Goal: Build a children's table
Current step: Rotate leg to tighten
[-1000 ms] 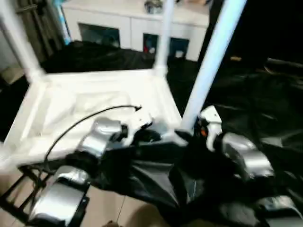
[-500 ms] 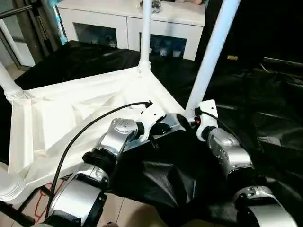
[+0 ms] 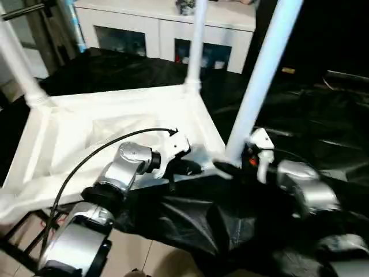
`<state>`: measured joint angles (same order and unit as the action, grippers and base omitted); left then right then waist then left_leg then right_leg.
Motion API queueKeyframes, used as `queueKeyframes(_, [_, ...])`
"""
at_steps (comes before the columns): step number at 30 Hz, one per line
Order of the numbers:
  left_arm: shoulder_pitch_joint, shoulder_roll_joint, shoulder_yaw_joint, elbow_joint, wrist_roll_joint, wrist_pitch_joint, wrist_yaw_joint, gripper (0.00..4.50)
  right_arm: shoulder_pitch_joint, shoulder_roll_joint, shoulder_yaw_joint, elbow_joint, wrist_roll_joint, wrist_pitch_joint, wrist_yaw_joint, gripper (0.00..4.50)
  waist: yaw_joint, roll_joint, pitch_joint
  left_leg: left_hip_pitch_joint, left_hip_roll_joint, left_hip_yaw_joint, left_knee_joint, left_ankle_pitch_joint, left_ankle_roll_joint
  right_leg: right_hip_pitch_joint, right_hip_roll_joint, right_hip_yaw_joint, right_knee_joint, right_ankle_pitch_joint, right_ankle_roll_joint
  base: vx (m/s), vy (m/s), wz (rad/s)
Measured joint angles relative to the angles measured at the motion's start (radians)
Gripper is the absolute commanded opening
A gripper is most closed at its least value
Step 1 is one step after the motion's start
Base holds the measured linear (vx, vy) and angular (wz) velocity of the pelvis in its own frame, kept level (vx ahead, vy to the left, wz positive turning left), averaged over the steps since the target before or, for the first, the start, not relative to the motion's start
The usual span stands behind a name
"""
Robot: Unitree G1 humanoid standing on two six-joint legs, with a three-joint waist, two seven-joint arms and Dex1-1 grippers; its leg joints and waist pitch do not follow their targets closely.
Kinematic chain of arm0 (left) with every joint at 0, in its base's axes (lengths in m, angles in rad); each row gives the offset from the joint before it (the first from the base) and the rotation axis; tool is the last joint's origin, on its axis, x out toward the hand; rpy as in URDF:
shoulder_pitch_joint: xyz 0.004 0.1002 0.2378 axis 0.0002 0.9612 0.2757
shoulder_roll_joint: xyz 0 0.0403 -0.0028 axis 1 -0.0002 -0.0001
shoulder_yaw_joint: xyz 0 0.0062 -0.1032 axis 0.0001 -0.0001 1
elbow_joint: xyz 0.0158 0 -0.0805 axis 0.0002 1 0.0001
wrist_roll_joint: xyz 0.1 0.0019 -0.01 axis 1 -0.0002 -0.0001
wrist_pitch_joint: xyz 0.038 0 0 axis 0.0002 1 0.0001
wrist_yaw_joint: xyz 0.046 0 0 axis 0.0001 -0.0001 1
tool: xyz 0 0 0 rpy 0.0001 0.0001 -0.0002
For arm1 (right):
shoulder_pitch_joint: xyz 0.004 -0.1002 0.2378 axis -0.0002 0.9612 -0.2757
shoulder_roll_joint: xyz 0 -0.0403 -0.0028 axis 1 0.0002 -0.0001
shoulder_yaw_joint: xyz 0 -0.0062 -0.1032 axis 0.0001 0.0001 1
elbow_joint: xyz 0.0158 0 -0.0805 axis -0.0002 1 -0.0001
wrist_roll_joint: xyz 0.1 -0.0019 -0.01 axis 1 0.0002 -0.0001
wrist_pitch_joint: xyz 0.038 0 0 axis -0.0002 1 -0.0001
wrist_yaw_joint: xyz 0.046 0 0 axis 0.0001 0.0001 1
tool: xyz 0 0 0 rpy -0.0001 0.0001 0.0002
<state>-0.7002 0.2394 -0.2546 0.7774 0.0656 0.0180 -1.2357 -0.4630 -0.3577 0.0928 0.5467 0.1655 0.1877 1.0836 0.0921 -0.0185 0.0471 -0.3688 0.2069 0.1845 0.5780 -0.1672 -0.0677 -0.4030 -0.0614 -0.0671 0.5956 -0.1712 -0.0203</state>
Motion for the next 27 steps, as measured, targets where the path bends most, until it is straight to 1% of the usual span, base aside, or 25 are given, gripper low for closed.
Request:
queueKeyframes(1, [0.001,0.007,-0.001,-0.001,-0.002,-0.005,-0.014,0.00,0.001,-0.006,0.006,-0.009,0.002,0.009,0.020,3.60,0.001,0.000,0.000,0.000,0.000,0.000,0.000,0.000,0.000,0.000,0.000,0.000,0.000,0.000,0.000,0.000,0.000,0.00])
queueKeyframes(3, [0.001,0.026,-0.009,-0.004,-0.005,-0.017,-0.051,0.00,0.010,-0.027,0.024,-0.044,0.002,0.036,0.061,3.58,0.004,0.000,0.000,0.000,0.000,0.000,0.000,0.000,0.000,0.000,0.000,0.000,0.000,0.000,0.000,0.000,0.000,0.00])
queueKeyframes(5, [0.001,0.033,-0.015,-0.004,-0.005,-0.024,-0.073,0.00,0.024,-0.035,0.029,-0.069,0.003,0.051,0.085,3.27,0.008,0.000,0.000,0.000,0.000,0.000,0.000,0.000,0.000,0.000,0.000,0.000,0.000,0.000,0.000,0.000,0.000,0.00])
queueKeyframes(8, [0.001,0.037,-0.018,-0.005,-0.005,-0.026,-0.087,0.00,0.027,-0.041,0.032,-0.078,0.004,0.064,0.094,3.09,0.010,0.000,0.000,0.000,0.000,0.000,0.000,0.000,0.000,0.001,0.000,0.000,0.000,0.000,0.000,0.000,0.000,0.00])
queueKeyframes(9, [0.001,0.037,-0.018,-0.005,-0.005,-0.027,-0.090,0.00,0.029,-0.042,0.032,-0.083,0.005,0.069,0.094,3.09,0.011,0.000,0.000,0.000,0.000,0.000,0.000,0.000,0.000,0.001,0.000,0.000,0.000,0.000,0.000,0.000,0.000,0.00])
queueKeyframes(11, [0.001,0.037,-0.018,-0.006,-0.005,-0.027,-0.092,0.00,0.031,-0.043,0.032,-0.089,0.007,0.076,0.094,2.81,0.011,0.000,0.000,0.000,0.000,0.000,0.000,0.000,0.000,0.001,0.000,0.000,0.000,0.000,0.001,0.000,0.000,0.00])
queueKeyframes(16, [0.002,0.035,-0.017,-0.005,-0.005,-0.024,-0.082,0.00,0.034,-0.034,0.023,-0.090,0.008,0.082,0.079,2.69,0.012,-0.001,0.000,0.000,0.000,0.000,0.000,0.000,0.000,0.001,0.000,0.000,0.000,0.000,0.001,0.000,0.000,0.00])
queueKeyframes(19, [0.001,0.018,-0.001,0.006,0.004,-0.017,-0.011,0.00,0.031,0.018,-0.015,-0.060,0.000,0.063,-0.022,2.65,0.007,-0.002,0.000,0.001,0.000,0.000,0.001,0.000,0.000,0.001,0.000,0.000,0.001,0.000,0.001,0.000,0.000,0.00])
queueKeyframes(22, [-0.013,-0.007,0.016,0.035,0.015,0.001,0.090,0.00,-0.007,0.080,-0.043,0.007,-0.021,0.042,-0.187,2.62,-0.007,-0.003,-0.001,0.002,0.000,0.000,0.003,0.000,0.000,0.002,0.000,0.001,0.000,-0.003,0.005,0.000,0.000,0.00])
queueKeyframes(26, [-0.036,-0.074,0.040,0.068,0.038,0.044,0.256,0.00,-0.068,0.172,-0.101,0.101,-0.031,0.028,-0.452,2.61,-0.032,-0.005,-0.002,0.003,-0.001,0.000,0.005,0.000,0.000,0.002,-0.001,0.001,0.000,-0.003,0.005,0.000,0.000,0.00])
queueKeyframes(27, [-0.039,-0.087,0.043,0.072,0.039,0.052,0.286,0.00,-0.080,0.188,-0.111,0.119,-0.034,0.021,-0.504,2.61,-0.034,-0.005,-0.002,0.003,-0.001,0.000,0.005,0.000,0.000,0.002,-0.001,0.002,0.000,-0.003,0.005,0.000,0.000,0.00])
